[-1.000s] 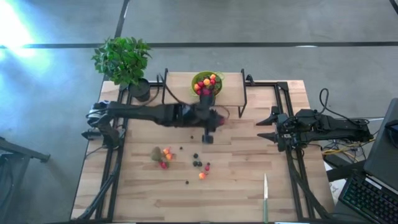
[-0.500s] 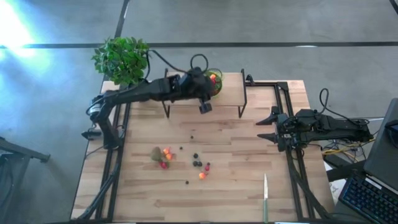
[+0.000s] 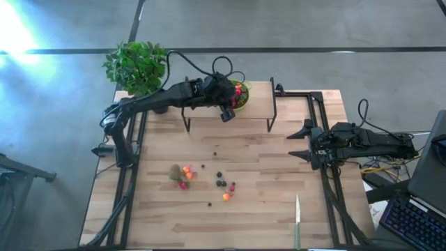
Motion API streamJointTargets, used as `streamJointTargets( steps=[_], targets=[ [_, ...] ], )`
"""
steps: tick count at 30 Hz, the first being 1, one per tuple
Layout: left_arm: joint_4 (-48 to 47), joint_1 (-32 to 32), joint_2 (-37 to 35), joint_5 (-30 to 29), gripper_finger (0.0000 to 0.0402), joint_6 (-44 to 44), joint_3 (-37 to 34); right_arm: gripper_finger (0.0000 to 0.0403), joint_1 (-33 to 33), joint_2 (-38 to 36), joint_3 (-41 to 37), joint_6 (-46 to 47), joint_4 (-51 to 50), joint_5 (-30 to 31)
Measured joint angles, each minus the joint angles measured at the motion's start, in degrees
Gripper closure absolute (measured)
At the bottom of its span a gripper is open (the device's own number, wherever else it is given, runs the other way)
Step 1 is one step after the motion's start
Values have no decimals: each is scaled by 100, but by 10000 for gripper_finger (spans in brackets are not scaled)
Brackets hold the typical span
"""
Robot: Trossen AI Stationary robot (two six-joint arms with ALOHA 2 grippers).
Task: Pick & Place Fruit
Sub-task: Put the red raspberry into the green strainer bowl on the shelf, then put the black cherry into the green strainer bowl on the shelf
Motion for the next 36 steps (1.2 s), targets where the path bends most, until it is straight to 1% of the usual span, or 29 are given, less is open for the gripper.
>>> streamJointTargets(
  steps=[7,16,19,23,29,36],
  targets=[
    [-4,4,183,-2,289,58,-4,75,1,0,0,0,0,0],
    [-29,13,192,-4,288,80,-4,46,2,0,0,0,0,0],
    [-27,15,192,-4,281,130,-4,42,0,0,0,0,0,0],
    [-23,15,192,-61,258,134,-4,44,2,0,0,0,0,0],
    [-23,17,192,-70,226,150,-4,60,0,0,0,0,0,0],
    [-53,-28,153,-68,223,483,18,82,0,0,0,0,0,0]
  ],
)
